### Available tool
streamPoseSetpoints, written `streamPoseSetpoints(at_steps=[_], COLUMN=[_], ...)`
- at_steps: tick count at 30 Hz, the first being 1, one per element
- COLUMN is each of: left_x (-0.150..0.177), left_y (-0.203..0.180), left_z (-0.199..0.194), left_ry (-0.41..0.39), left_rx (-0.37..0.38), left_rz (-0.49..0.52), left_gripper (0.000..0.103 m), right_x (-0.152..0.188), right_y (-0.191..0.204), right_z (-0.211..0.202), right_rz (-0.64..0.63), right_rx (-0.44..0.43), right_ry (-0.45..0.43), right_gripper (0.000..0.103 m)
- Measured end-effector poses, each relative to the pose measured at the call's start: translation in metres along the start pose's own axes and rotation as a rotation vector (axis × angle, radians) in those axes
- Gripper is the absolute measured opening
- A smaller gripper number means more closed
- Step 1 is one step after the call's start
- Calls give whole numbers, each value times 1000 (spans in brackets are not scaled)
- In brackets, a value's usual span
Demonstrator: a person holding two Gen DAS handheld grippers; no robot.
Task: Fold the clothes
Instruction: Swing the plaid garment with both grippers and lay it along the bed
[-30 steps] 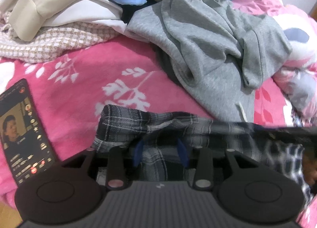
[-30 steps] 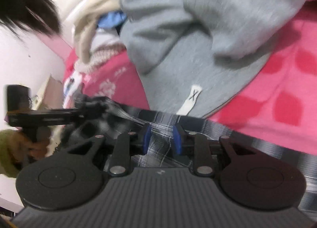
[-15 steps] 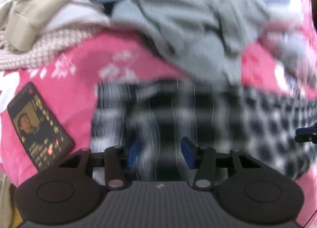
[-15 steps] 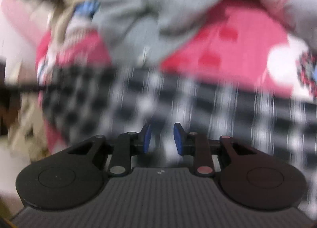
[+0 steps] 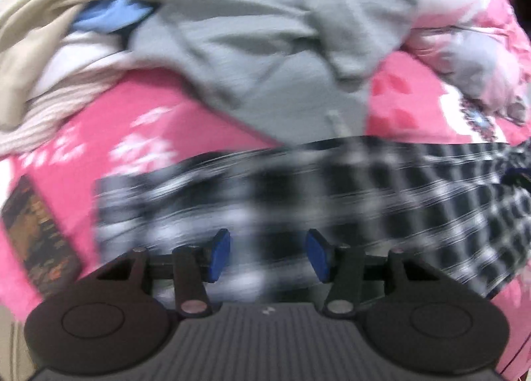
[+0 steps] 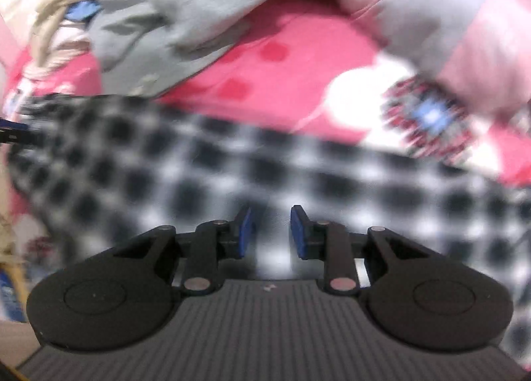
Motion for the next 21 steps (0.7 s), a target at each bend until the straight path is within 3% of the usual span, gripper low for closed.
streamPoseSetpoints(at_steps=[3, 7, 10, 14, 19, 21], left_x=[6, 25, 28, 21, 11, 14], left_y=[-35, -60, -61, -75, -104, -126], left_z=[15, 46, 53, 47, 40, 44], left_ry=[-7, 48, 62, 49, 25, 33], left_rx=[30, 5, -40, -42, -21, 4], left_rz=[52, 81, 83, 71, 76, 105], left_gripper=[52, 52, 52, 52, 52, 52], right_x=[-6, 23, 39, 71, 135, 147], right_y=[-28, -69, -107, -145, -191, -202], right_z=[13, 43, 25, -27, -58, -58], right_rz=[-7, 56, 235, 334, 252, 147], right_rx=[30, 122, 165, 244, 420, 468], right_ry=[-27, 43, -1, -48, 68, 97], right_gripper=[24, 24, 25, 29, 34, 44])
Point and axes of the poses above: each gripper's, at about its wrist camera, not at the fingertips, and z roughly the way its jaws point, y to its left, x to its underside, the point moved 8 cm from there along z, roughly the way its jaws point, and after that the axes turned 12 degrees about -z, right-handed, at the moved point
